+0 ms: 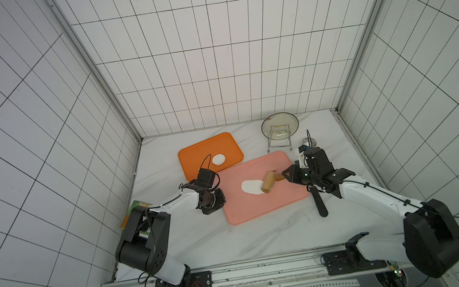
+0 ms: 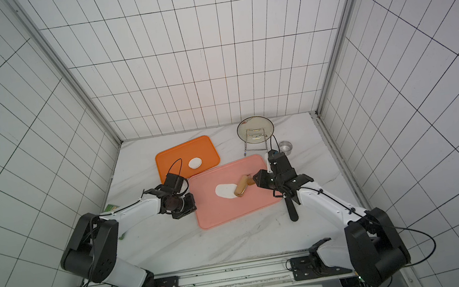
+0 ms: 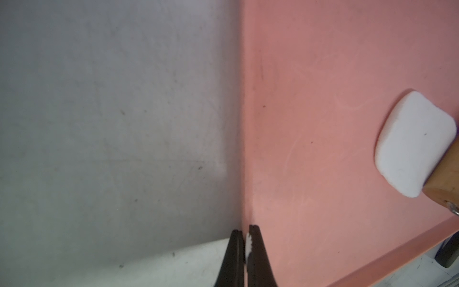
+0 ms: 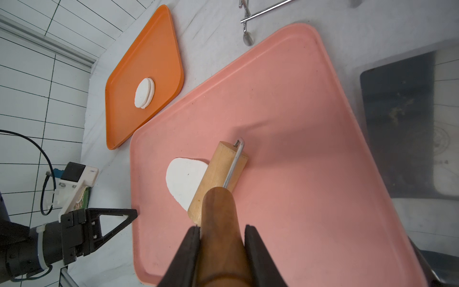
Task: Roll out the dumpling wrappers from the dough
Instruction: Flatten out the dough on the work surface.
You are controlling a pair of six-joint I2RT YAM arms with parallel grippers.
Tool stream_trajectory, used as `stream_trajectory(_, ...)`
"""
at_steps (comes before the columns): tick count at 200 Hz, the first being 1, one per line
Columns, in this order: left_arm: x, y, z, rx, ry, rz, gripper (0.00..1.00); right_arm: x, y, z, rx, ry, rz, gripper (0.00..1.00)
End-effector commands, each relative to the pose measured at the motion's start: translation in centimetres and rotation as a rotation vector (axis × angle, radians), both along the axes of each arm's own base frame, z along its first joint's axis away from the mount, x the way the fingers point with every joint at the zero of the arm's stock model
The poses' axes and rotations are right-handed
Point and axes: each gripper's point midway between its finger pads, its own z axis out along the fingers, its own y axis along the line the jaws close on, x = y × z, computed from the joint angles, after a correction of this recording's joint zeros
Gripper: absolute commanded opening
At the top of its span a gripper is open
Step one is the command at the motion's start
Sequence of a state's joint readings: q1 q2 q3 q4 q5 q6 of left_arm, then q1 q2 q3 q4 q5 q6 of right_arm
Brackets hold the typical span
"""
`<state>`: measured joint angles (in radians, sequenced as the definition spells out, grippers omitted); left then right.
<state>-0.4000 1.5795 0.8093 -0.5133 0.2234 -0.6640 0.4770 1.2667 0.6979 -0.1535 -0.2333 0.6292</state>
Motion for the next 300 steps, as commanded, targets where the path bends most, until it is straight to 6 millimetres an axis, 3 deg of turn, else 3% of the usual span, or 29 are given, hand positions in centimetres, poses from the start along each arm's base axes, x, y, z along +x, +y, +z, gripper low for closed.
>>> stream_trajectory(1,0.0,3.3,-2.2,0.134,0.013,0.066,0.0,-8.7,-8.4,-9.8,-0.44,0.397,-0.007,0.0)
stream_trajectory(28,-0.1,3.2,-2.3,0.127,0.017,0.061,0.0,-7.6,-7.3,-9.1,-0.406,0.351,0.009,0.0)
stream_trajectory(70,-0.2,2.8,-2.4,0.125,0.017,0.05,0.0,-6.1,-2.3,-6.9,-0.25,0.245,0.121,0.0)
stream_trajectory(110,-0.1,2.0,-2.5,0.126,0.017,0.035,0.0,-5.7,0.6,-7.0,-0.147,0.234,0.158,0.0)
stream_trajectory(173,-0.1,2.1,-2.4,0.137,0.019,0.036,0.0,-6.4,0.8,-8.0,-0.136,0.279,0.18,0.0)
stream_trajectory(186,-0.1,2.2,-2.4,0.138,0.016,0.038,0.0,-7.1,0.0,-8.3,-0.154,0.306,0.183,0.0)
stream_trajectory(217,0.0,2.4,-2.4,0.138,0.016,0.044,0.0,-9.1,-4.2,-10.2,-0.226,0.427,0.104,0.0)
stream_trajectory(246,0.0,2.5,-2.5,0.137,0.018,0.045,0.0,-9.3,-5.6,-9.7,-0.268,0.44,0.072,0.0)
stream_trajectory(267,0.0,2.4,-2.5,0.133,0.019,0.046,0.0,-8.5,-4.6,-8.3,-0.241,0.393,0.106,0.0)
stream_trajectory(300,0.0,2.2,-2.6,0.128,0.024,0.04,0.0,-7.4,1.1,-4.7,-0.004,0.293,0.26,0.0)
